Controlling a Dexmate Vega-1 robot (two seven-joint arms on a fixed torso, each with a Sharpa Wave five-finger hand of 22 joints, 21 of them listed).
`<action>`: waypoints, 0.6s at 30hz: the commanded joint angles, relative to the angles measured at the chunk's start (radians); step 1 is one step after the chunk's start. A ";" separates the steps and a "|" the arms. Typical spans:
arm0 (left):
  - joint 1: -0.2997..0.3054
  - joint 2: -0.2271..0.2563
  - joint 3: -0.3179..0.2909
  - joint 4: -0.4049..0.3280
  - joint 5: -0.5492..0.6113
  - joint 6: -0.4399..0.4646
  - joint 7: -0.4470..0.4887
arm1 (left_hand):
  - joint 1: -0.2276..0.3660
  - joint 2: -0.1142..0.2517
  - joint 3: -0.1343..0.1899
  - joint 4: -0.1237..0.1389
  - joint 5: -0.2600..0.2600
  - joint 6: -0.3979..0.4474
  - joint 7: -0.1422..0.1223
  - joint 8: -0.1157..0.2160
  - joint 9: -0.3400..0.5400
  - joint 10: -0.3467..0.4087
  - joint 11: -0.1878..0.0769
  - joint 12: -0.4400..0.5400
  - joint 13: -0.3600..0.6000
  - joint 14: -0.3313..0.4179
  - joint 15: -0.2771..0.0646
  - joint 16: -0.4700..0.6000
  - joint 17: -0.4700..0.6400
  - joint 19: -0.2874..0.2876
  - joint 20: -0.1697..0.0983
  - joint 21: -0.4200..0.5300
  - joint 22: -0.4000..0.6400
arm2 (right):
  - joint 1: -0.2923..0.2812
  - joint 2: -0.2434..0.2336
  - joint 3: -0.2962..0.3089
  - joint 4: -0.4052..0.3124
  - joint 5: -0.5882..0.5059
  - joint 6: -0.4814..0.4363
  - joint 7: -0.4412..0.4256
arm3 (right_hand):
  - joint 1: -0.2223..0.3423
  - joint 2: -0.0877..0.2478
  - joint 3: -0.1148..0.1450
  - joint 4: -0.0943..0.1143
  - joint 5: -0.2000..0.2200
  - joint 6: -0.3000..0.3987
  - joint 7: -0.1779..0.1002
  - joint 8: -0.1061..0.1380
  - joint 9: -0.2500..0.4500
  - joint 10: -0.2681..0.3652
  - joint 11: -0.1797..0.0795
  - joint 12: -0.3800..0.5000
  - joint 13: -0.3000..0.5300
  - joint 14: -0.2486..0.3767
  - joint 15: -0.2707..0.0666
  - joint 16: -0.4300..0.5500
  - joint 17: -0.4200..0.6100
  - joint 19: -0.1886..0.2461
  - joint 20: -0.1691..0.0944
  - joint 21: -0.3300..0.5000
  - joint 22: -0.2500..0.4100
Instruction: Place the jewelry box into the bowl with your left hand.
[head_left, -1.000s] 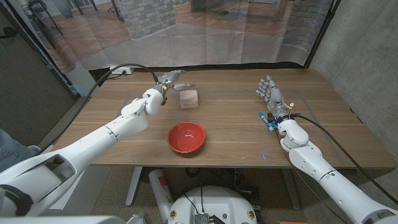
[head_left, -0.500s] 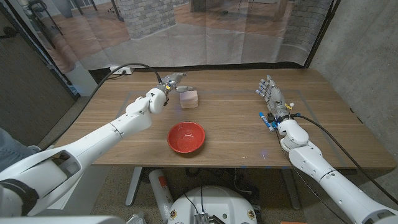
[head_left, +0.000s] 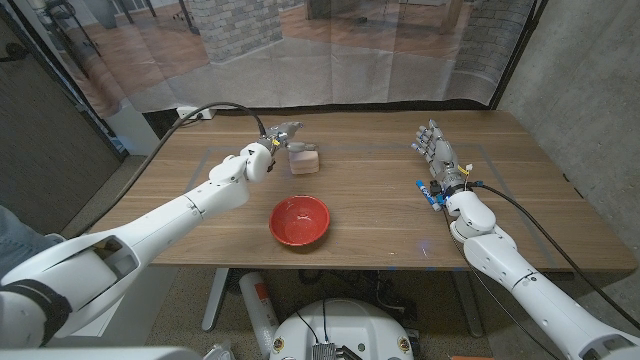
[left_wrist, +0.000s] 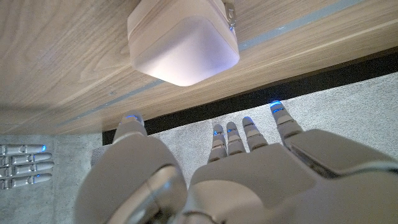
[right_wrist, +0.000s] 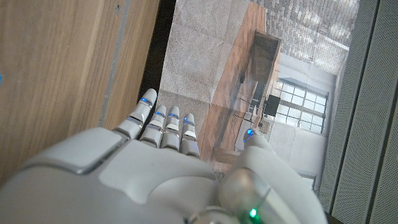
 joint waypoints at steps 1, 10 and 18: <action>-0.033 -0.027 0.038 0.042 0.007 -0.020 -0.034 | -0.002 -0.010 -0.008 -0.002 0.007 -0.012 -0.003 -0.005 0.003 -0.013 0.010 -0.004 0.003 0.003 0.016 -0.005 0.004 0.012 0.003 -0.005 0.006 | 0.006 0.006 -0.002 0.012 0.003 0.007 0.003 | 0.008 0.000 -0.001 -0.006 -0.002 0.006 -0.003 0.000 0.000 0.010 -0.004 0.000 0.000 0.006 0.000 0.003 0.002 0.012 0.003 -0.002 0.004; -0.044 -0.036 0.059 0.055 0.020 -0.017 -0.052 | -0.005 -0.014 -0.018 -0.002 0.009 -0.031 -0.007 -0.010 0.004 -0.026 0.016 -0.008 0.004 -0.002 0.023 -0.006 0.004 0.017 0.003 -0.005 0.007 | 0.003 0.006 0.000 0.011 0.004 0.007 -0.001 | 0.008 0.000 -0.001 -0.007 -0.003 0.006 -0.003 0.000 0.000 0.011 -0.006 0.000 0.000 0.007 0.000 0.003 0.002 0.014 0.006 -0.005 0.004; -0.052 -0.046 0.072 0.075 0.023 -0.012 -0.066 | -0.007 -0.016 -0.027 -0.003 0.011 -0.058 -0.012 -0.017 0.005 -0.043 0.023 -0.012 0.005 -0.007 0.030 -0.007 0.005 0.023 0.003 -0.007 0.007 | 0.001 0.006 -0.001 0.010 0.006 0.002 -0.002 | 0.008 0.001 -0.001 -0.007 -0.003 0.006 -0.004 0.000 0.000 0.011 -0.006 0.000 0.000 0.007 0.000 0.003 0.002 0.016 0.007 -0.007 0.004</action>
